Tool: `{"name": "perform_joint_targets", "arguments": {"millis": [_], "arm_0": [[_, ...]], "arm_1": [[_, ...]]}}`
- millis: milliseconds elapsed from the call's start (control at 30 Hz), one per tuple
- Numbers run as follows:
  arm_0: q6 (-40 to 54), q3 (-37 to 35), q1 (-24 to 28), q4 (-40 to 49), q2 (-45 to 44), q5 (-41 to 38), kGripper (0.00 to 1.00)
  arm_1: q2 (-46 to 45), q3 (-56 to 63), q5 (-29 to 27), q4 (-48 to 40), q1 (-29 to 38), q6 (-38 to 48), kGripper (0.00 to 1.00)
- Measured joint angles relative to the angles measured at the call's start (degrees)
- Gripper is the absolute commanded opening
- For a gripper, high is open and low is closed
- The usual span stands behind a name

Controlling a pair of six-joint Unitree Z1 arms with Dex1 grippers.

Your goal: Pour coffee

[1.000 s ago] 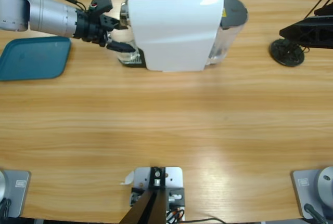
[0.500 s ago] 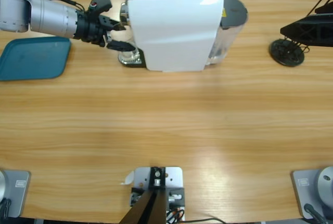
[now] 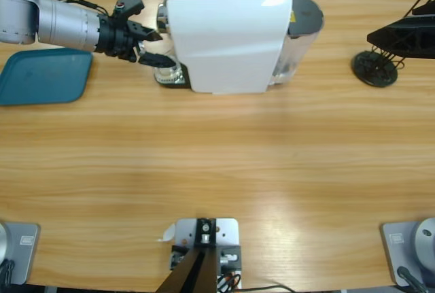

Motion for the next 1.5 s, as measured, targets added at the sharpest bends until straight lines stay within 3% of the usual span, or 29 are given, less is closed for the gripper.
{"name": "perform_joint_targets", "arguments": {"millis": [967, 1000, 1033, 1100, 1133, 1167, 1500], "arm_0": [[0.0, 0.0, -0.6, 0.0, 0.0, -0.2, 0.211], [0.0, 0.0, -0.6, 0.0, 0.0, -0.2, 0.247], [0.0, 0.0, -0.6, 0.0, 0.0, -0.2, 0.367], [0.0, 0.0, -0.6, 0.0, 0.0, -0.2, 0.650], [0.0, 0.0, -0.6, 0.0, 0.0, -0.2, 0.905], [0.0, 0.0, -0.6, 0.0, 0.0, -0.2, 0.972], [-0.4, 1.2, -0.6, 0.0, 0.0, -0.2, 1.000]], "arm_1": [[0.0, 0.0, 0.0, 0.0, 0.0, 0.0, 1.000], [0.0, 0.0, 0.0, 0.0, 0.0, 0.0, 1.000], [0.0, 0.0, 0.0, 0.0, 0.0, 0.0, 1.000], [0.0, 0.0, 0.0, 0.0, 0.0, 0.0, 1.000], [0.0, 0.0, 0.0, 0.0, 0.0, 0.0, 1.000], [0.0, 0.0, 0.0, 0.0, 0.0, 0.0, 1.000], [0.0, 0.0, 0.0, 0.0, 0.0, 0.0, 1.000]]}}
